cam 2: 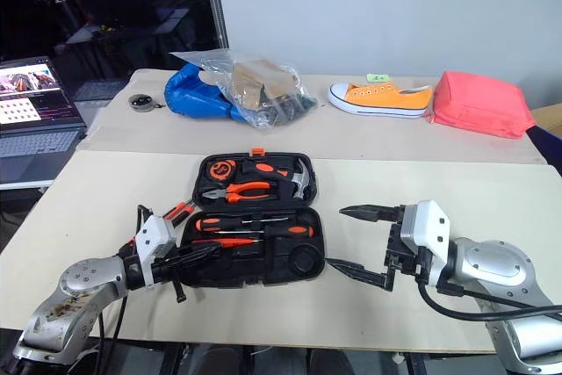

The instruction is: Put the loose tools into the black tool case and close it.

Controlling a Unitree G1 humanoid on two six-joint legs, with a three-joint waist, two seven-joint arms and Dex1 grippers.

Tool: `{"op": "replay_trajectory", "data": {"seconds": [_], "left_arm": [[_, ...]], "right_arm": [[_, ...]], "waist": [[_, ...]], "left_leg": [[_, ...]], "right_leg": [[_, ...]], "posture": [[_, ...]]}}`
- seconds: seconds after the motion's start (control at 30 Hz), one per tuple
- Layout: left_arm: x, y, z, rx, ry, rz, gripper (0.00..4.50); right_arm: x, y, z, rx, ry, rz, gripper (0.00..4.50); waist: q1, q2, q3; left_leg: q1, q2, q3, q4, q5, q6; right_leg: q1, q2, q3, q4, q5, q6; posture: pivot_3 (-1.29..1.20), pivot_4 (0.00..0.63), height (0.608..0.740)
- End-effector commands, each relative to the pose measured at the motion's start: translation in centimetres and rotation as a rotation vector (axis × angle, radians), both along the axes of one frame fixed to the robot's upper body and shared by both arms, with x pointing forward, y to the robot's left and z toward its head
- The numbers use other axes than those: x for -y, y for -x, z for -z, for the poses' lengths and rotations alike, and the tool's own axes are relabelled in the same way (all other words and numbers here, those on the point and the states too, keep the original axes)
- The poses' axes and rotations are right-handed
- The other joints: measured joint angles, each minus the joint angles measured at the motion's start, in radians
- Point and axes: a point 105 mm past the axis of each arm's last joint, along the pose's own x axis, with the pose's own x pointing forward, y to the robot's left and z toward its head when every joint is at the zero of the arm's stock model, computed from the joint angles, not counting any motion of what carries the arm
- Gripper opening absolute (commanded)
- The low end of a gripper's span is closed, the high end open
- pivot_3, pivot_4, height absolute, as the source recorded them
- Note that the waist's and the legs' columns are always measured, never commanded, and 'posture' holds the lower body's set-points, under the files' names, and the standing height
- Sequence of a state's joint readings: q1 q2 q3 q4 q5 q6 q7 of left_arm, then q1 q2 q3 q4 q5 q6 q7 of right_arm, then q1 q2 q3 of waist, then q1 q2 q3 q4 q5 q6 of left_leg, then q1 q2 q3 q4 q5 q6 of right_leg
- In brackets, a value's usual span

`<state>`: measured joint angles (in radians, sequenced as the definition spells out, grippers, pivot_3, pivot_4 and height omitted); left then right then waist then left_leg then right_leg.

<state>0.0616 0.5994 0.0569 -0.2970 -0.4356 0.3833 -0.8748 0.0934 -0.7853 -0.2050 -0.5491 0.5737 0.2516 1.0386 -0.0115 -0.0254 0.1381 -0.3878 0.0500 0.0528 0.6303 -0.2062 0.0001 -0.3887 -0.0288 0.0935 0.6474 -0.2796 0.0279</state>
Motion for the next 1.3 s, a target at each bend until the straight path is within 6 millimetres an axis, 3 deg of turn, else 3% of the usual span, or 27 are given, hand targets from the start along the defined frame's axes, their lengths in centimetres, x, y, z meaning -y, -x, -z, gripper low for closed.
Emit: {"op": "replay_trajectory", "data": {"seconds": [0.03,0.17,0.3,0.4,0.83,1.17,1.3], "left_arm": [[0.0,-0.4,0.5,-0.062,0.022,-0.032,0.06],[0.3,-0.5,1.3,-0.082,-0.04,-0.033,0.06],[2.1,0.8,-1.6,0.01,0.067,0.102,0.06],[2.0,1.5,-2.1,-0.006,0.069,0.15,0.06],[1.8,-0.8,-0.5,-0.048,-0.082,0.103,0.06],[2.4,-1.3,1.1,-0.087,-0.088,0.041,0.06],[2.1,-0.9,2.8,-0.117,-0.132,0.029,0.06]], "right_arm": [[-0.4,0.4,-0.9,0.039,-0.005,-0.025,4.5],[-0.4,0.4,-0.8,0.039,-0.003,-0.027,4.5],[-0.4,0.4,-0.8,0.04,-0.002,-0.028,4.5],[-0.4,0.4,-0.8,0.039,-0.001,-0.028,4.5],[-0.5,0.5,-0.7,0.036,-0.004,-0.025,4.5],[-0.5,0.6,-0.7,0.032,-0.003,-0.02,4.5],[-0.5,0.7,-0.6,0.028,-0.004,-0.024,4.5]], "waist": [[0.0,0.0,0.0],[0.0,0.001,-0.001],[0.0,0.001,-0.001],[-0.002,0.0,0.0],[-0.008,-0.001,0.001],[-0.006,-0.001,0.001],[-0.005,0.0,0.0]], "left_leg": [[0.0,0.0,0.0,0.0,0.0,0.0],[0.0,-0.001,0.0,0.0,0.0,0.0],[0.0,-0.001,0.0,0.001,0.0,0.0],[-0.002,0.0,0.0,0.0,0.0,0.0],[-0.002,0.0,0.0,-0.001,0.0,0.0],[0.0,0.0,0.0,-0.001,0.0,0.0],[0.0,0.0,0.0,-0.001,0.0,0.0]], "right_leg": [[0.0,0.0,0.0,0.0,0.0,0.0],[0.0,0.0,0.0,0.0,0.0,0.001],[0.0,0.0,0.0,0.0,0.0,0.001],[-0.001,0.0,0.001,-0.001,0.001,0.0],[-0.002,0.002,0.001,-0.001,0.0,0.0],[-0.001,0.001,0.001,-0.001,0.0,0.0],[-0.001,0.002,0.001,-0.001,0.0,0.0]], "posture": [[0.0,0.15,0.74],[0.0,0.15,0.74],[0.0,0.15,0.74],[0.0,0.15,0.74],[0.0,0.15,0.74],[0.0,0.15,0.74],[0.0,0.15,0.74]]}}
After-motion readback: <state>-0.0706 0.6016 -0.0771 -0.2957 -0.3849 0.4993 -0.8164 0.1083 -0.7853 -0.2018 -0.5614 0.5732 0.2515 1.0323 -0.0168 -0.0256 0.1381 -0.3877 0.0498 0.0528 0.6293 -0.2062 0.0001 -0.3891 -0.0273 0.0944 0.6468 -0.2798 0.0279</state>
